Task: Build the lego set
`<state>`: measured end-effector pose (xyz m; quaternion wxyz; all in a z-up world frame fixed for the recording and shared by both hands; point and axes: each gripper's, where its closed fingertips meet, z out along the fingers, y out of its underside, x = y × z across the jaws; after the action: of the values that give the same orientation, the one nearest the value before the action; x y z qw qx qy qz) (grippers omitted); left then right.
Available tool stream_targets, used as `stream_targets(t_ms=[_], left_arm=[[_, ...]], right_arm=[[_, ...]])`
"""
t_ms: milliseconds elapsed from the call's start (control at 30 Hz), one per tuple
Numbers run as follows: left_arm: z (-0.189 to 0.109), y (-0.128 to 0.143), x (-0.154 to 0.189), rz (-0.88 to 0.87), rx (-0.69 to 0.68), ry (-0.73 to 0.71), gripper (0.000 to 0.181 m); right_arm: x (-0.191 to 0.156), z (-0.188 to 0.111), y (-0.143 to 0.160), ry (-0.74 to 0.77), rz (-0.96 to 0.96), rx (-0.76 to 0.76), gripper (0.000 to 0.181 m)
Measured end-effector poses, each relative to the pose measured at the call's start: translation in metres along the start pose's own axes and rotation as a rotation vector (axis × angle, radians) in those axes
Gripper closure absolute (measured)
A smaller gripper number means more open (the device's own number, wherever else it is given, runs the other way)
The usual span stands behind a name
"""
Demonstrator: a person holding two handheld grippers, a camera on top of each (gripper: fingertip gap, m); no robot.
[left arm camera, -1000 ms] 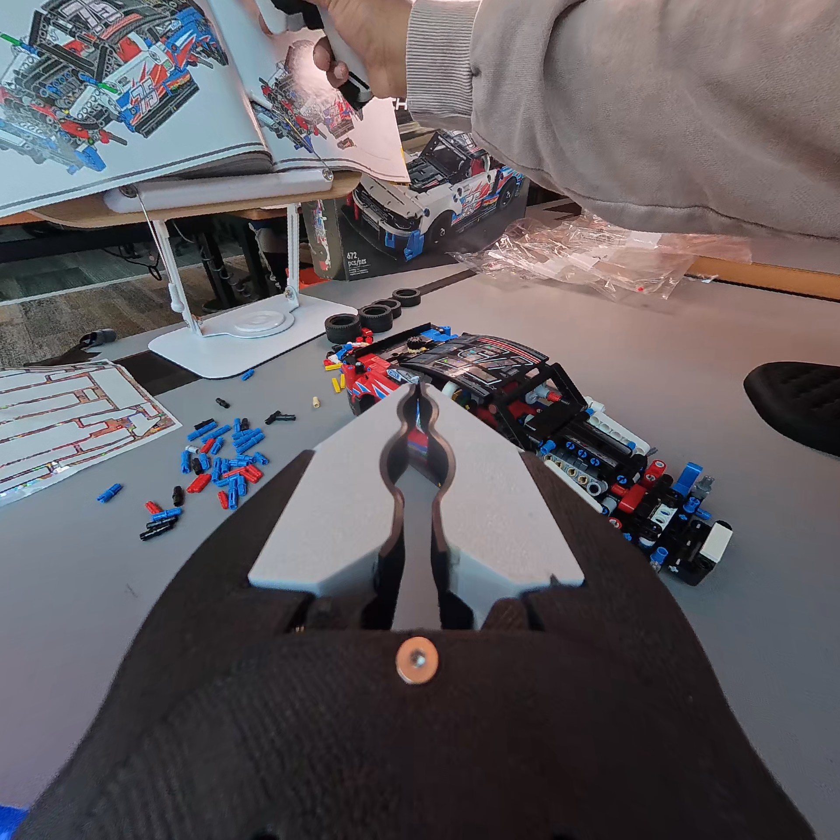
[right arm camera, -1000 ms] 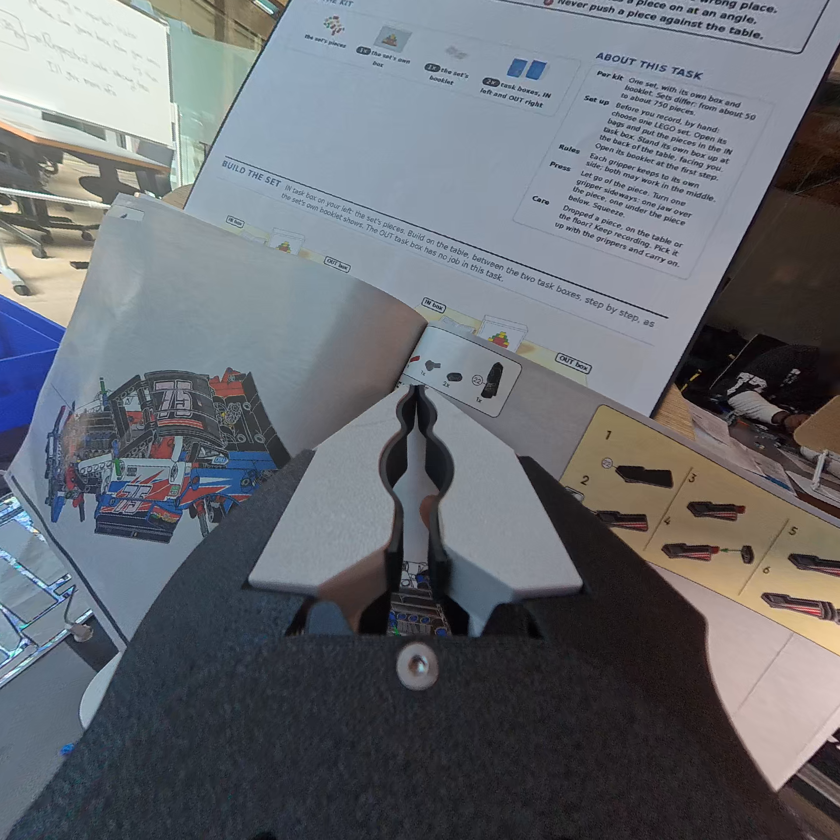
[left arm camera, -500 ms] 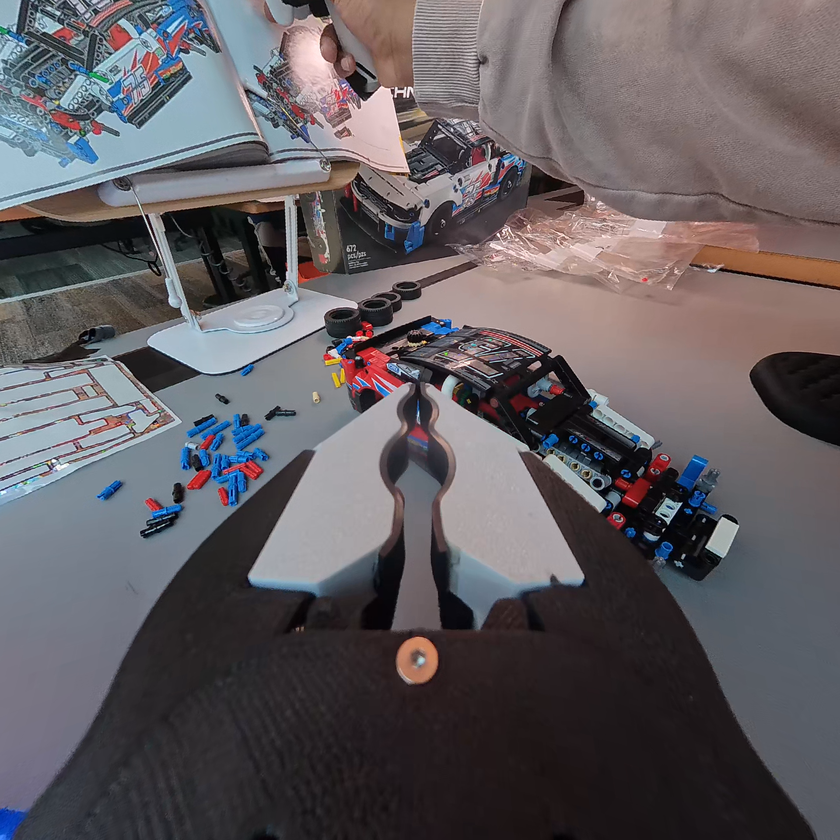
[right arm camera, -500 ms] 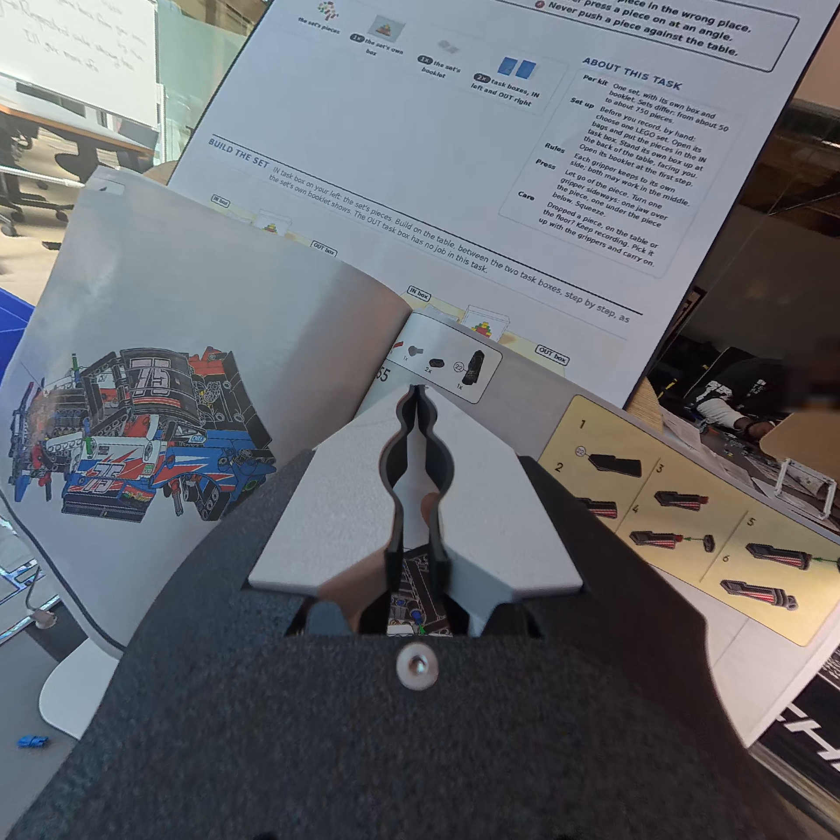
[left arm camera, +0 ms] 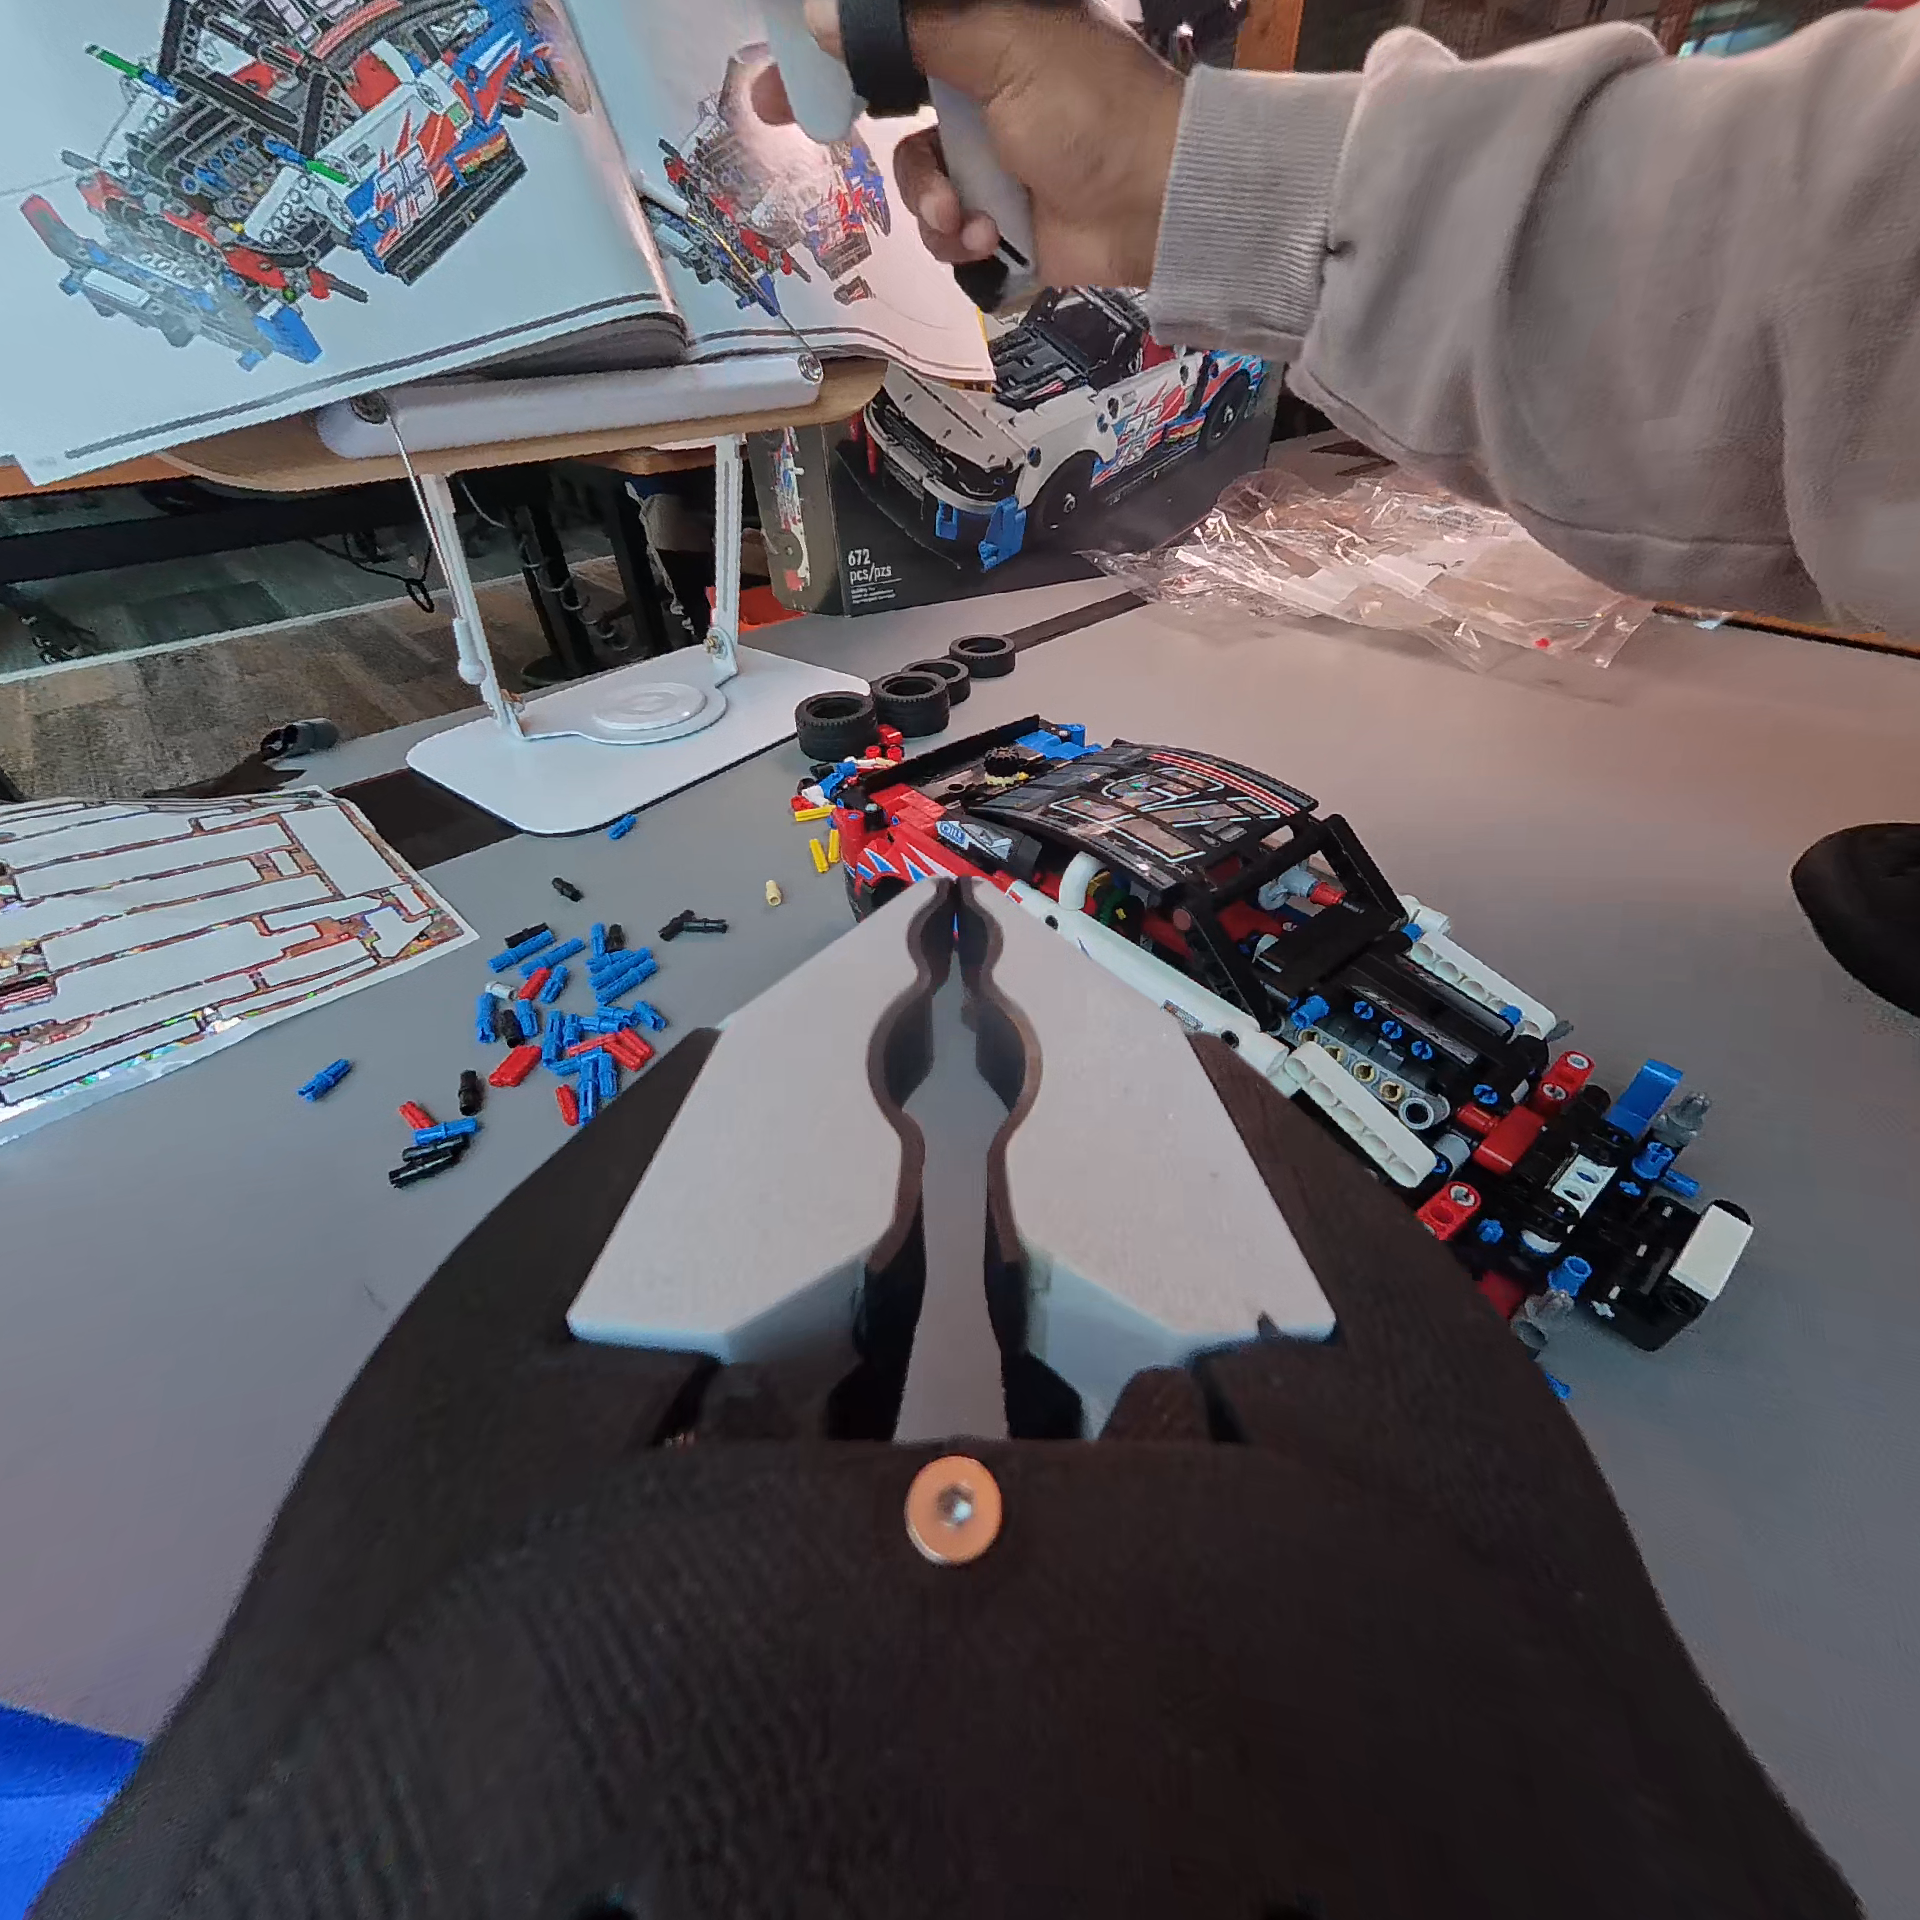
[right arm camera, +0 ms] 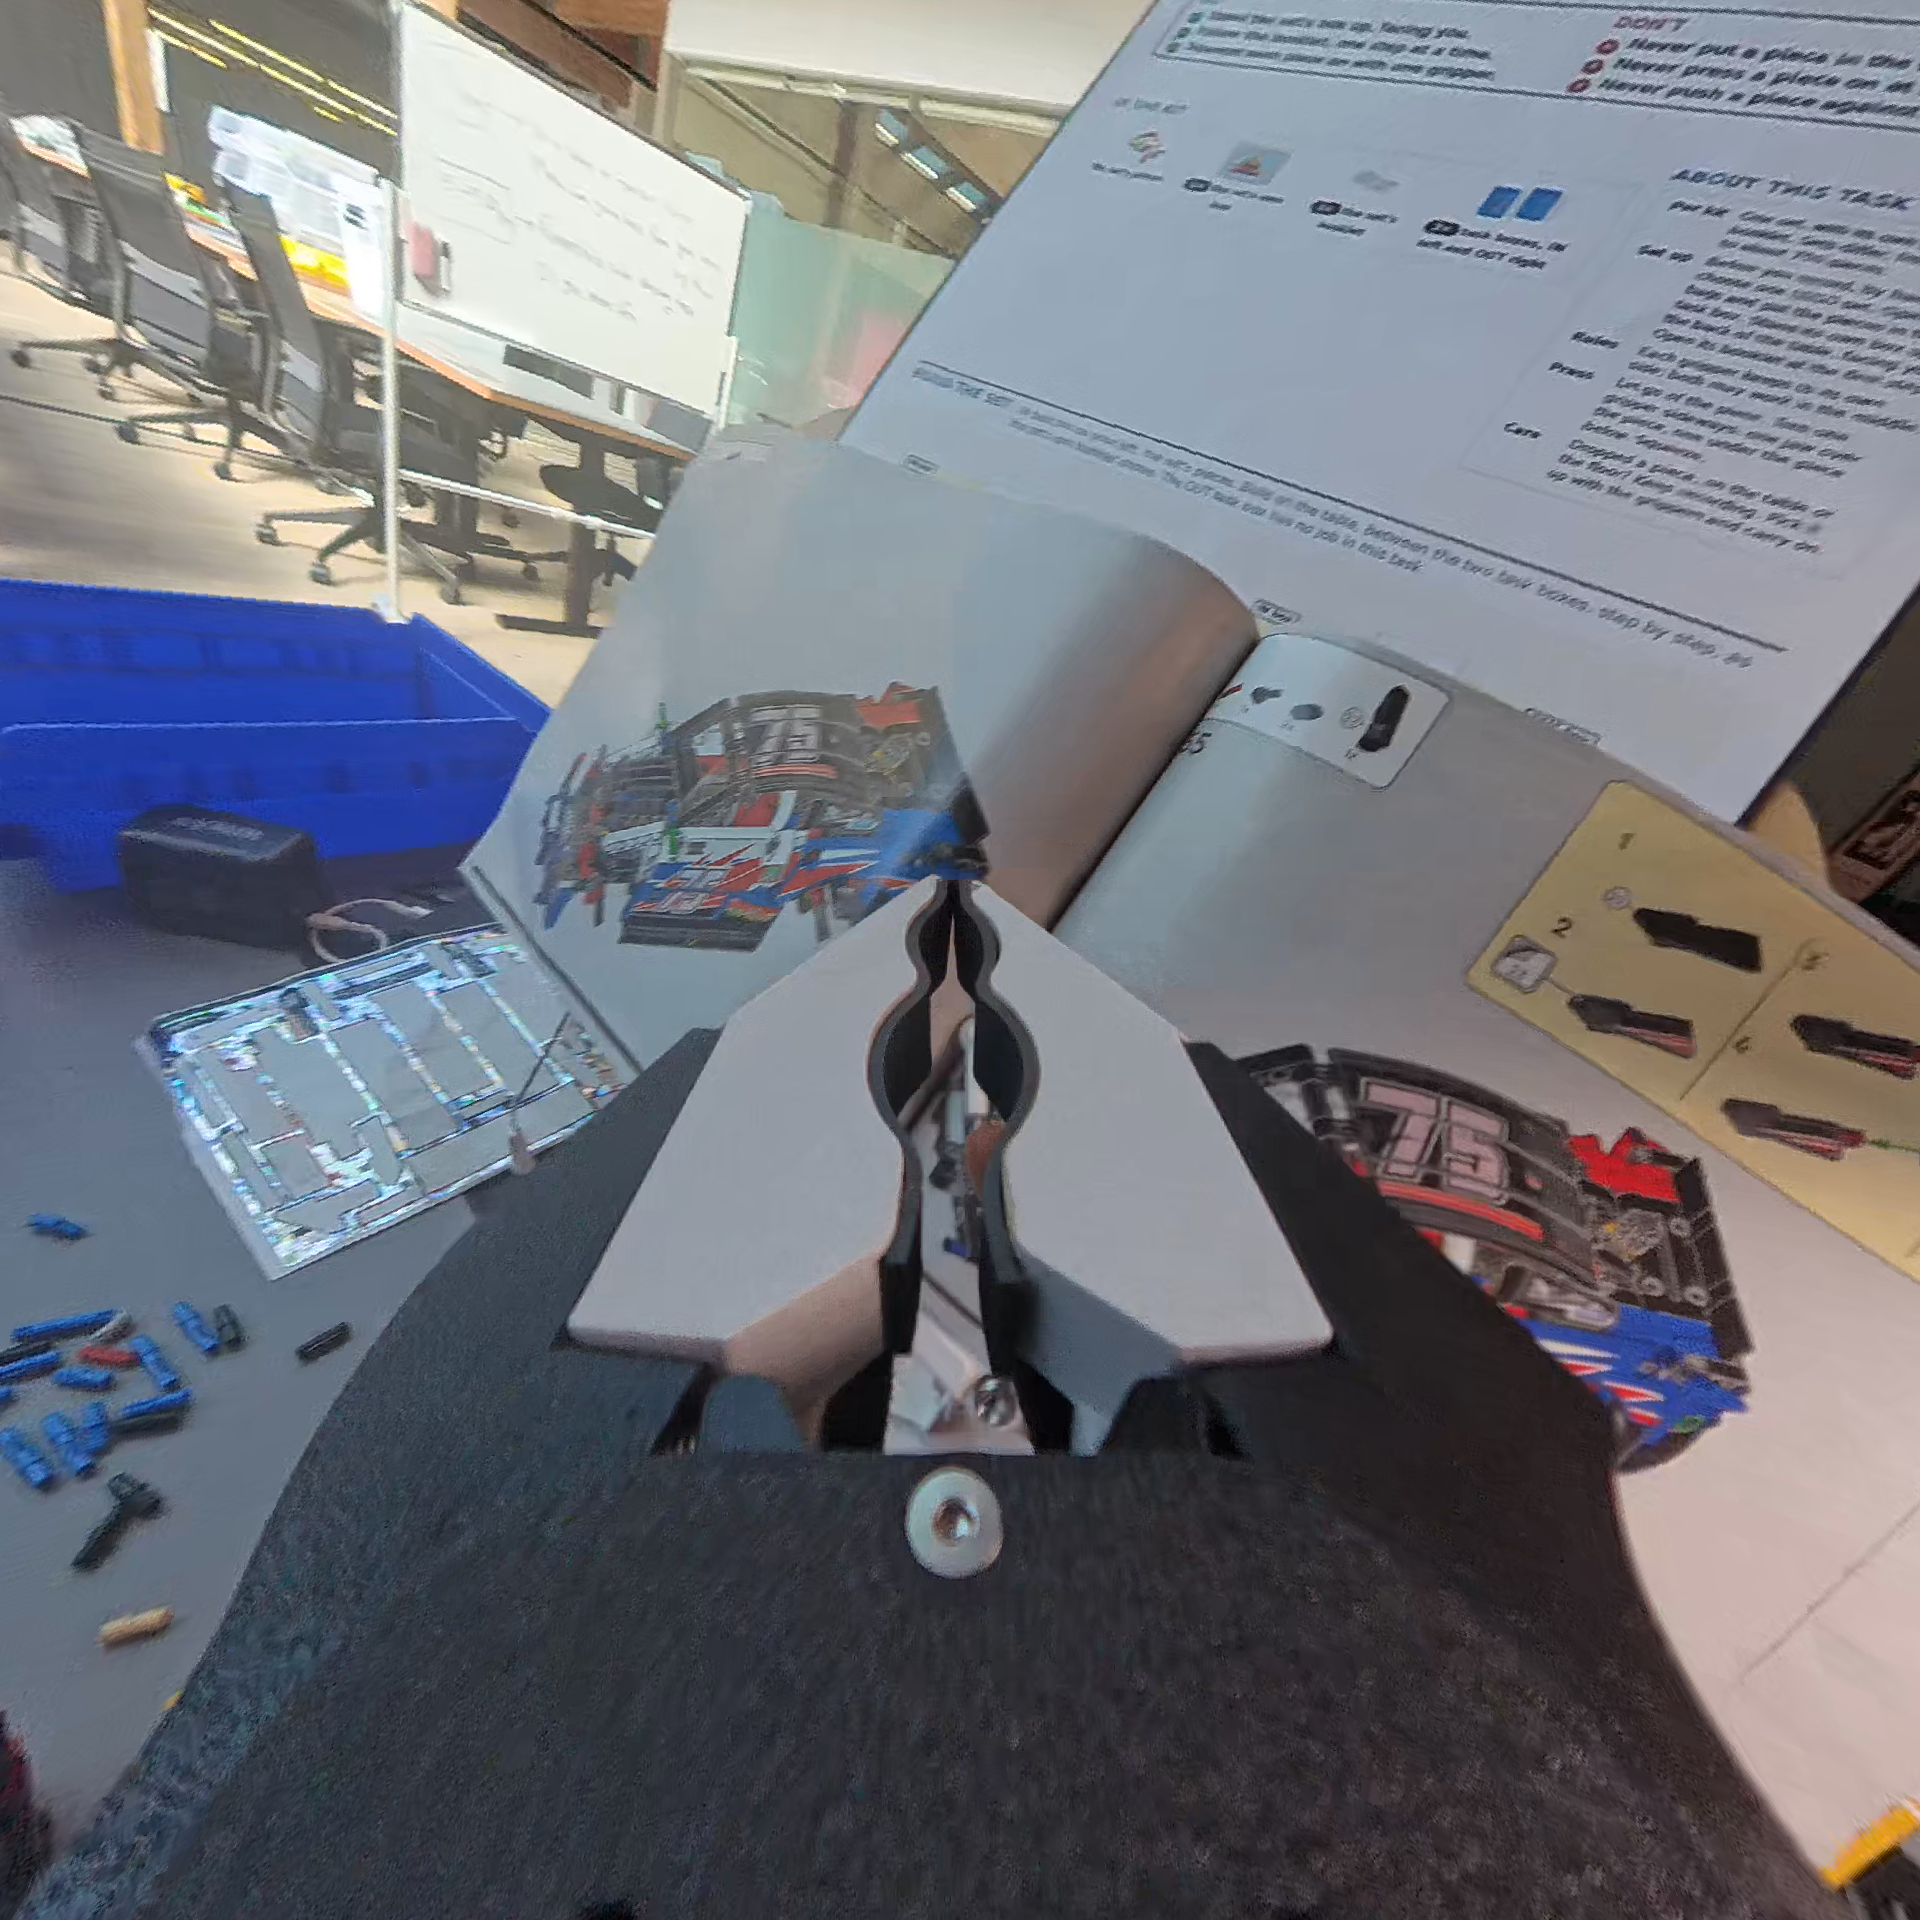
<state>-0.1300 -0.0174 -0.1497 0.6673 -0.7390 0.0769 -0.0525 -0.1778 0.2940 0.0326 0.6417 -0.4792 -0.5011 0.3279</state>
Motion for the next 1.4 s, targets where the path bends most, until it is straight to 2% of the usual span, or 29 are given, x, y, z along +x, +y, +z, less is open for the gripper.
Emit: stream_targets(t_ms=[33, 133, 267, 500, 633, 733, 800, 867, 1000, 1100, 1167, 1300, 1400], left_arm=[[0.000, 0.000, -0.001, -0.010, -0.001, -0.003, 0.181], [0.002, 0.003, -0.001, -0.042, -0.010, 0.003, 0.181], [0.003, 0.005, -0.001, -0.030, -0.018, -0.001, 0.181], [0.005, 0.013, -0.009, -0.059, -0.032, -0.023, 0.181], [0.007, 0.016, -0.010, -0.041, -0.044, -0.033, 0.181], [0.007, 0.017, -0.014, -0.030, -0.051, -0.049, 0.181], [0.007, 0.018, -0.017, -0.026, -0.054, -0.062, 0.181], [0.005, 0.014, -0.023, -0.023, -0.054, -0.078, 0.180], [-0.008, -0.012, -0.047, 0.045, -0.058, -0.144, 0.173], [-0.016, -0.025, -0.076, 0.088, -0.157, -0.179, 0.168], [-0.014, -0.021, -0.094, 0.114, -0.305, -0.160, 0.164], [0.008, 0.012, -0.128, 0.225, -0.674, -0.037, 0.164], [0.028, 0.046, -0.154, 0.221, -0.892, 0.020, 0.168]], right_arm=[[-0.015, -0.009, 0.005, -0.051, 0.011, 0.003, 0.181], [-0.060, -0.036, 0.028, -0.189, 0.024, -0.038, 0.181], [-0.110, -0.082, 0.047, -0.300, 0.122, -0.019, 0.179], [-0.153, -0.177, 0.077, -0.251, 0.301, -0.004, 0.173], [-0.168, -0.227, 0.092, -0.194, 0.491, -0.050, 0.168], [-0.169, -0.255, 0.102, -0.110, 0.546, -0.030, 0.167], [-0.164, -0.263, 0.108, -0.060, 0.509, -0.015, 0.167], [-0.159, -0.264, 0.102, -0.063, 0.465, -0.014, 0.163], [-0.153, -0.266, 0.091, -0.053, 0.399, 0.023, 0.163], [-0.158, -0.271, 0.091, -0.065, 0.385, 0.030, 0.164], [-0.160, -0.272, 0.090, -0.071, 0.375, 0.032, 0.164], [-0.163, -0.273, 0.085, -0.088, 0.367, 0.046, 0.166], [-0.164, -0.273, 0.088, -0.084, 0.331, 0.034, 0.169]])
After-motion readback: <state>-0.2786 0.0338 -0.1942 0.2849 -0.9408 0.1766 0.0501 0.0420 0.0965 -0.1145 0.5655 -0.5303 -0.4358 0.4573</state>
